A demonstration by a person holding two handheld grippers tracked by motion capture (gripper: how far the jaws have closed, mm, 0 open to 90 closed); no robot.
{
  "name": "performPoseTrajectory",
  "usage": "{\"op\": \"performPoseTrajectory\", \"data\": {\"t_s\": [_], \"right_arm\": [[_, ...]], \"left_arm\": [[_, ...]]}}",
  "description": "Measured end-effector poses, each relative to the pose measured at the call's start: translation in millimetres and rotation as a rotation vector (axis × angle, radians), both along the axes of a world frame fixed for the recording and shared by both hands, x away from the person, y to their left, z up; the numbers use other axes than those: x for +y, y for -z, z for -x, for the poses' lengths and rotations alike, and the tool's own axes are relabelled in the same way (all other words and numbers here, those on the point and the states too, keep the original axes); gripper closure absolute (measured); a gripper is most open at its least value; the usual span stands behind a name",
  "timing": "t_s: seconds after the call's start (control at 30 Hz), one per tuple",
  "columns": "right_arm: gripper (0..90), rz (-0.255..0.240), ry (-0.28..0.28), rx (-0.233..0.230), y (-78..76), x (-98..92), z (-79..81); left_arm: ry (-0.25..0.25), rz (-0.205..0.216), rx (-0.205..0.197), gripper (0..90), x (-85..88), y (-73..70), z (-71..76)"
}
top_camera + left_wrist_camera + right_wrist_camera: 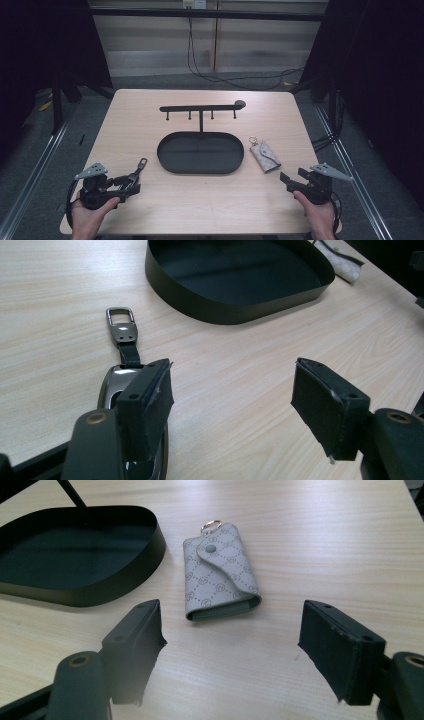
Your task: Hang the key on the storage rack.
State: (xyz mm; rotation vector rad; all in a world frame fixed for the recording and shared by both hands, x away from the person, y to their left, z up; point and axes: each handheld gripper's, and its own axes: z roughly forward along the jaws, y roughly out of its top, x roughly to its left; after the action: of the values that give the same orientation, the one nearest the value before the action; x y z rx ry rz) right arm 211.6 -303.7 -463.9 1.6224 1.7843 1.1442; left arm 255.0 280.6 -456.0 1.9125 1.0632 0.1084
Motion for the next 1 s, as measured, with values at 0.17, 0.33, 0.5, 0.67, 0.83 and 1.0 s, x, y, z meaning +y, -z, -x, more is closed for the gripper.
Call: {"op": "performPoseTrajectory", "data": {"t_s": [0.17,0.33,0.5,0.67,0.83,1.0], "right_arm": [[25.4,-0.013,0.001,0.029,-1.4,-0.5,0.5],[24.7,-0.027,-0.005,0.026,-1.8,0.7,0.9],[24.7,-0.015,0.003,0.031,-1.6,0.6,1.6],[24.3,-0.021,0.017,0.029,-2.0,-1.2,2.7],[24.2,-0.006,0.002,0.026,-2.3,0.6,3.9],[23.1,-0.004,-0.005,0.027,-1.9,2.1,3.3]], "left_arm": [[-0.009,-0.008,0.005,31.8,-0.5,0.6,-0.9],[-0.013,-0.013,0.011,31.8,-0.1,0.7,-1.7],[-0.037,-0.005,0.017,35.5,0.6,-2.7,-4.8],[-0.033,-0.009,0.017,37.2,1.9,-5.6,-9.2],[-0.057,-0.008,0.021,40.3,3.7,-6.8,-13.4],[-0.057,-0.052,0.009,41.0,-0.3,-10.5,-17.2]]}}
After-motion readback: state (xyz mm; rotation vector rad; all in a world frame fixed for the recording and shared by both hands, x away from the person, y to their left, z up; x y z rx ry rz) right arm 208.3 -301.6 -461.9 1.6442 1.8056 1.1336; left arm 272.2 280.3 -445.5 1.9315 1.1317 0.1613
